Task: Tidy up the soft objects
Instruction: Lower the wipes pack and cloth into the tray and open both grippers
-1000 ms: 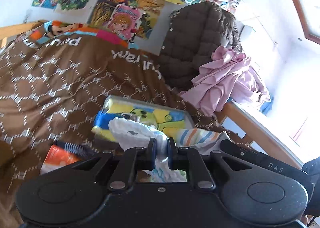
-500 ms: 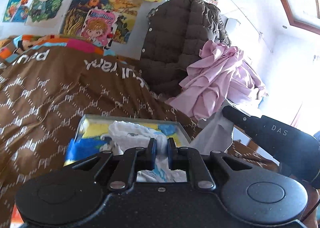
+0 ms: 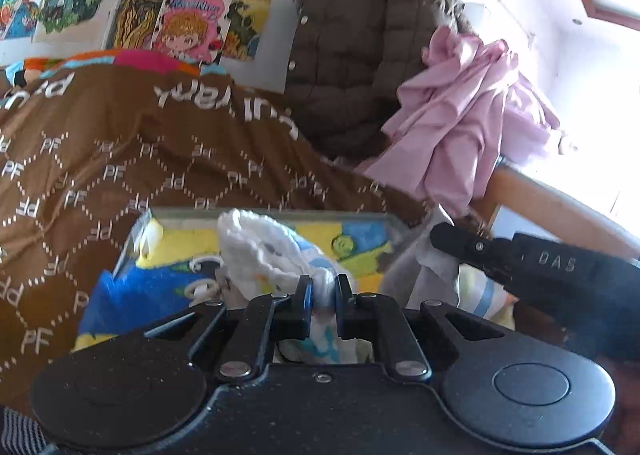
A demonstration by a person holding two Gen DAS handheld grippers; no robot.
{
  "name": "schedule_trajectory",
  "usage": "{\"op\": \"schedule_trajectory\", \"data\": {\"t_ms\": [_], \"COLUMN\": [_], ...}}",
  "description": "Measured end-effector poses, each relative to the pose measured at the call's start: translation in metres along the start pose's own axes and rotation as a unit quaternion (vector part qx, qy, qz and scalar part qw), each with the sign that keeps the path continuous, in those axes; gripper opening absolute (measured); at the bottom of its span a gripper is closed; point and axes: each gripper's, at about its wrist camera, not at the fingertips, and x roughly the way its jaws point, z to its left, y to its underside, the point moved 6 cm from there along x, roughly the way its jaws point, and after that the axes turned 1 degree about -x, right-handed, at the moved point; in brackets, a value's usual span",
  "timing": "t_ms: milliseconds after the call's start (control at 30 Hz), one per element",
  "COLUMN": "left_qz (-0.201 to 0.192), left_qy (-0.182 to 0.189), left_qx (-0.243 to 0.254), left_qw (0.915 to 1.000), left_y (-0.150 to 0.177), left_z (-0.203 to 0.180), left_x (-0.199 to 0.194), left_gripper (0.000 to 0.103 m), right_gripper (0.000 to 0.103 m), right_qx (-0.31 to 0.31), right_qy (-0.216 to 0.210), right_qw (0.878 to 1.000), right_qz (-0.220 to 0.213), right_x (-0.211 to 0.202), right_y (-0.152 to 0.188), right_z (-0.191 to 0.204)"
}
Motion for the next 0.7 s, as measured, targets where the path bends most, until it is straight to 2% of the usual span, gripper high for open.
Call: {"op": "schedule_trajectory", "data": {"t_ms": [167,400,467,533,567,700], "left_qz": [0.015,0.031,0.03,0.026,0.025,0.02], "left_qy": [-0.011,-0.028,-0.034,-0.044,-0.045,-0.052], "left_qx": [-0.006,-0.017,-0.021,-0.025,-0.027,-0.031], "left_qw": [0.9998,0.999,0.9988,0.9984,0.9983,0.998], "left_y": [0.017,0.025,0.025,0.025,0.025,0.023], "left_z": [0.008,0.019,0.02,0.023,0.024,0.026], "left_x": [0.006,0.007,0.006,0.003,0.001,-0.007], "left_gripper": [0.012,0.015,0.019,0.022,0.023,0.038], "right_gripper": [0.007,0.011,0.018,0.033,0.035,0.05], "right_qx": [0.007,-0.011,-0.013,-0.018,-0.021,-0.033], "right_qy": [0.009,0.019,0.021,0.026,0.03,0.045], "right_qw": [0.999,0.997,0.997,0.996,0.996,0.995], "right_qz": [0.042,0.075,0.077,0.079,0.08,0.083], "right_x": [0.01,0.017,0.017,0.018,0.017,0.013], "right_y": [0.013,0.026,0.027,0.028,0.028,0.027], "right_z": [-0.004,0.001,0.003,0.005,0.005,0.008]}}
